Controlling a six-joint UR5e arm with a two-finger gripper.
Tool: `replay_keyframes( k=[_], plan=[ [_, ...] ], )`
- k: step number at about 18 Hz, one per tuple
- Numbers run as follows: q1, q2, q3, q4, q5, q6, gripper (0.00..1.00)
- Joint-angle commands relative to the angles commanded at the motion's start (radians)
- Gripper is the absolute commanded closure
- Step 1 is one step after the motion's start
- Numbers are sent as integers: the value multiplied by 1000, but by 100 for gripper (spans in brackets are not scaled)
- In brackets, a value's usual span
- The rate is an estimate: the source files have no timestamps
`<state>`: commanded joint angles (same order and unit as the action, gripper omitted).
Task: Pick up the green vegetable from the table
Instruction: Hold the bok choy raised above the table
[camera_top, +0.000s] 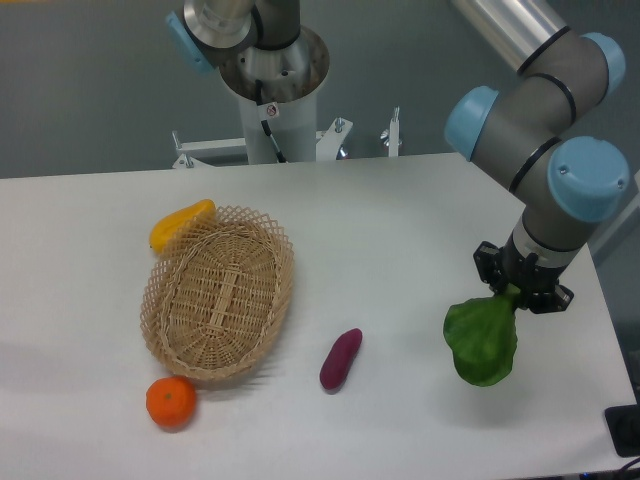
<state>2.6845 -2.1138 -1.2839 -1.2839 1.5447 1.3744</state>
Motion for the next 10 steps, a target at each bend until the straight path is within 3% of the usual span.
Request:
replay_keyframes(
  k=[10],
  plan=[
    [-2,2,-5,6,2,0,94]
  ],
)
